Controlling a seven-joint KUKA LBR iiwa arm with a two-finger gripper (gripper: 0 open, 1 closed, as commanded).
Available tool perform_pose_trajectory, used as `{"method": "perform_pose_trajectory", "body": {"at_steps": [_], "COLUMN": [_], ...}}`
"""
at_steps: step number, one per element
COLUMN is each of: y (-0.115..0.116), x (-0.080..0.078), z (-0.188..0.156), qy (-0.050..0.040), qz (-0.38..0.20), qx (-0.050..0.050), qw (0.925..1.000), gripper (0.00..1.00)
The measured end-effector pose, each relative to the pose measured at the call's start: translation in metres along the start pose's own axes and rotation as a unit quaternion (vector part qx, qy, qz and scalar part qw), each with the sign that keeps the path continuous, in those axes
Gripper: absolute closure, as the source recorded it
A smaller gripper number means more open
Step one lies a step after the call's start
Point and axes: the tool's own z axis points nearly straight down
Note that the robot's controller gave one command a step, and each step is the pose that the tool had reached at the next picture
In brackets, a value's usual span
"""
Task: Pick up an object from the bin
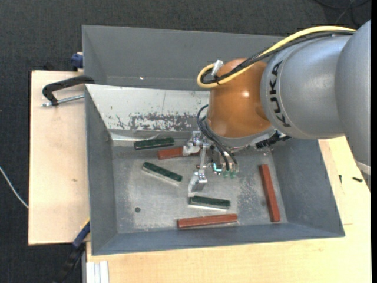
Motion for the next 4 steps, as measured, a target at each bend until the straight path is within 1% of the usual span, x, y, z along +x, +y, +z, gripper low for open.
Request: {"method": "perform_pose_trajectory", "body": {"at_steps": [1,2,3,4], "y": [0.000,0.044,0.052,0.050], "x": [-0.001,-0.012,-0.008,-0.012], "z": [-0.003,0.049,0.016,0.011], "qy": [-0.0027,-0.0040,-0.0045,-0.0067], "qz": [0.001,0.053,0.056,0.054], "qx": [0.000,-0.001,0.000,-0.001], "qw": [1.0000,0.9986,0.9984,0.9985], "gripper": [0.00,0.00,0.00,0.00]}}
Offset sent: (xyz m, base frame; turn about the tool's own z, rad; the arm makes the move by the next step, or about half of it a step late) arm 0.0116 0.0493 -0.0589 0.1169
